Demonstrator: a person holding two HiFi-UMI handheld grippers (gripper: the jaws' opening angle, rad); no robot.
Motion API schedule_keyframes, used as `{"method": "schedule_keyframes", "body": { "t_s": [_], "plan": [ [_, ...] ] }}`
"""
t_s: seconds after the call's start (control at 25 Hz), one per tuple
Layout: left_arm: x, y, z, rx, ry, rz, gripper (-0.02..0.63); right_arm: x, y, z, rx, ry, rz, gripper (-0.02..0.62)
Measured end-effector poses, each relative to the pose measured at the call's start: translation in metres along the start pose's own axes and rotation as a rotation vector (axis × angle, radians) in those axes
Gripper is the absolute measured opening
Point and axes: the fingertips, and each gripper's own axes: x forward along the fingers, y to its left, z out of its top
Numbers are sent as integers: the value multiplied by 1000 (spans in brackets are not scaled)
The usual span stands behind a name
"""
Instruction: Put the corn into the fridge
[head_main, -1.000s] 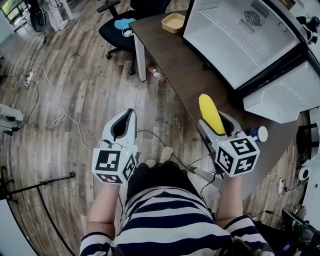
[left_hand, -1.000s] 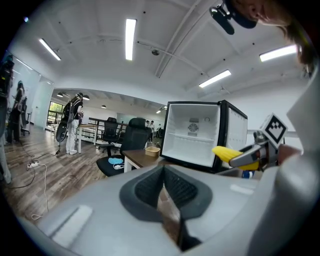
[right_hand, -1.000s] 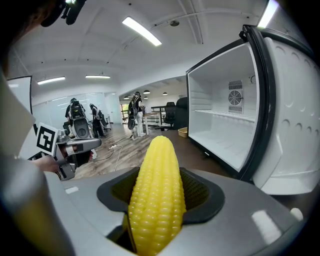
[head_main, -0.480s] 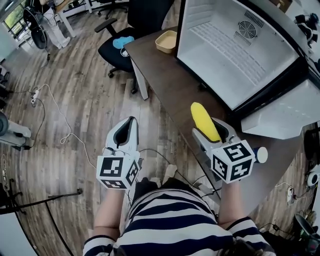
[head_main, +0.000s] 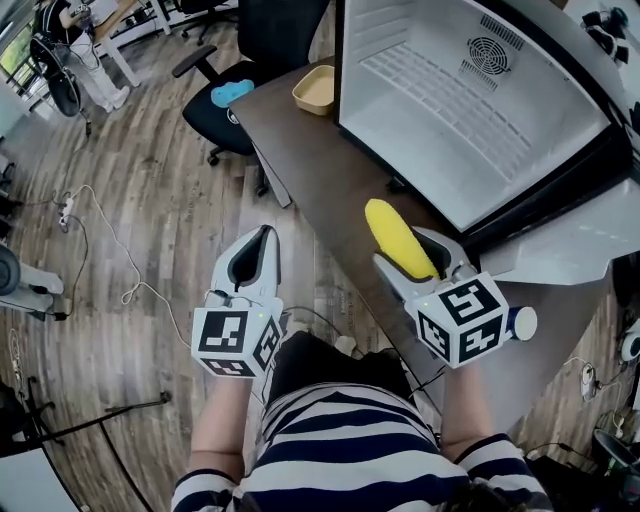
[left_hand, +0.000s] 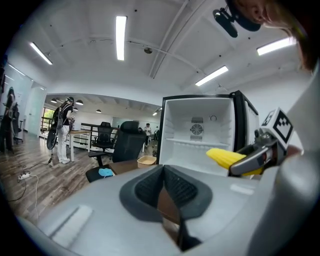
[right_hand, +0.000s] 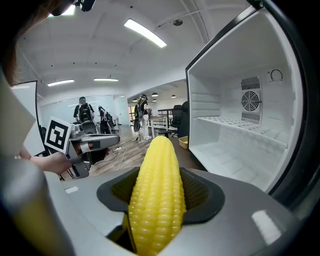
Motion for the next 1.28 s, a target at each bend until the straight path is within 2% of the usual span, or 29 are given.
{"method": "schedule_keyframes", "body": {
  "t_s": [0.16, 0.68, 1.04, 1.28],
  "plan": [
    [30, 3, 9, 5, -4, -46, 0, 9, -16, 15, 6, -10, -26, 256],
    [149, 15, 47, 72, 18, -299, 0, 40, -78, 66, 71, -13, -245, 256],
    [208, -7, 63, 112, 24, -470, 0, 44, -119, 95, 73, 0, -377, 256],
    [233, -26, 70, 132, 12, -556, 0, 43, -147, 112, 51, 5, -453, 256]
  ]
}}
